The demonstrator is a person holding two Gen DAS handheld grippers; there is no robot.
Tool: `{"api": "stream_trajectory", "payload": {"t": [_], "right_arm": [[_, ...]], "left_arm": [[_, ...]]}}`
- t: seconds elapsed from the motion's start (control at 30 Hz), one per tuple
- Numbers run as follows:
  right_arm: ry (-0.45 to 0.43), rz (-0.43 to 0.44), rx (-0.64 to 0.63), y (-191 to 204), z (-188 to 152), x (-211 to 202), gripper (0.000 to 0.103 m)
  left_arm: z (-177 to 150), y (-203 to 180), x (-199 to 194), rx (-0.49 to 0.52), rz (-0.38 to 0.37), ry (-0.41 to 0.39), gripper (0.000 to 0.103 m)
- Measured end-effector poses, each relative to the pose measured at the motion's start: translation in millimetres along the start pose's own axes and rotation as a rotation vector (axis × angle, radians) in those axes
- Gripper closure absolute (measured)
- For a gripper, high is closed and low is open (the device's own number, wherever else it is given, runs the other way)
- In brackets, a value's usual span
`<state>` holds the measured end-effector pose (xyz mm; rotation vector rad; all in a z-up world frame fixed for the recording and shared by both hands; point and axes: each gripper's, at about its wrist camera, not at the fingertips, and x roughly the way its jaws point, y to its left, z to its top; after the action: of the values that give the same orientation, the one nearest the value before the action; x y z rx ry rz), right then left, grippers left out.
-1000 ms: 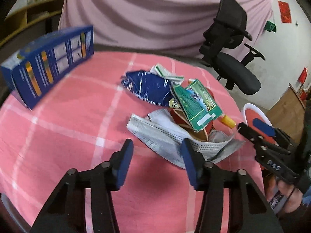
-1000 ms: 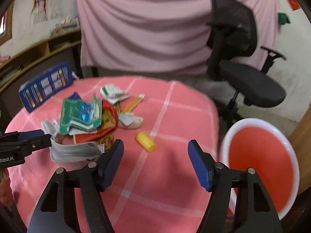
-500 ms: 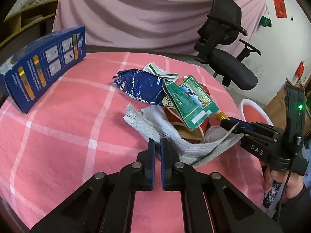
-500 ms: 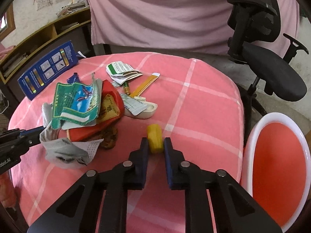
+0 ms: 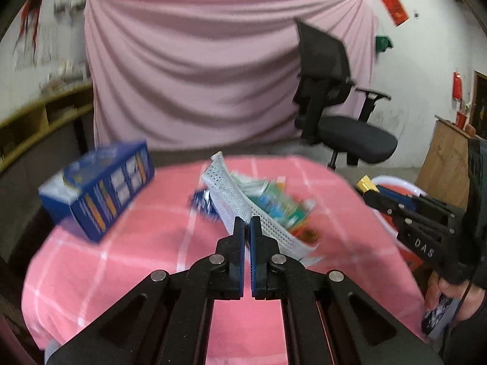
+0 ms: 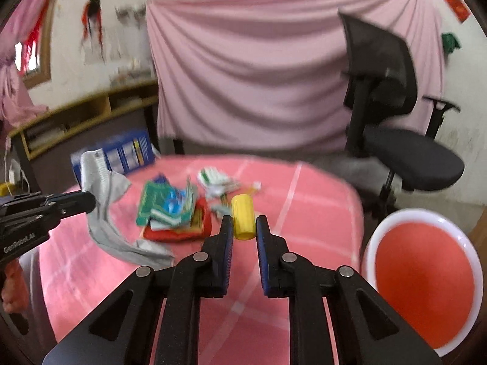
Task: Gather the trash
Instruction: 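Carry mask and yellow cylinder to the basin and open both tools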
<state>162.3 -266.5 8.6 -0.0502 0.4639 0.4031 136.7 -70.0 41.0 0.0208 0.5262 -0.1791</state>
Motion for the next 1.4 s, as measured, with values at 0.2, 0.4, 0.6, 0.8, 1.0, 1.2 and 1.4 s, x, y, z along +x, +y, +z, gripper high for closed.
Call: {"api": "stream_trajectory", "payload": {"t": [0.2,0.4,0.6,0.8,1.0,1.2,1.4], "right_arm": [[-0.168,-0.018,0.019,-7.1,6.0,-29.2,0.09],[-0.355,-0.144,0.061,-26.3,11.5,-62.6,0.09],[-0.401,-0.33,0.172,-70.0,5.3,-74.1,0.09],[-0.299,-0.458,0.284,-124.0,-14.4,-71.5,0.09],[-0.157,-0.505,0.384,-163.9,-35.6,-59.5,0.089],[-0.096,-0.502,0.447,-178.0,-42.5,-55.7,0.089],[-0.084,-0.491,0.452,-175.6,-41.1,-54.7,0.075]], "left_arm": [[18.6,-29.4,-19.1,0.045,-0.037,-0.151,0.102],[39.7,-58.1,-10.0,0.032,-0.114,-0.258,0.102],[61.2,-114.7,26.5,0.055,-0.239,-0.256,0.102],[71.2,-170.8,70.6,0.077,-0.36,-0.149,0.102],[68.7,-207.0,116.0,0.073,-0.403,0.036,0.102],[63.8,-212.8,144.7,0.048,-0.422,0.177,0.101],[66.4,-209.9,147.2,0.057,-0.404,0.197,0.084]]}}
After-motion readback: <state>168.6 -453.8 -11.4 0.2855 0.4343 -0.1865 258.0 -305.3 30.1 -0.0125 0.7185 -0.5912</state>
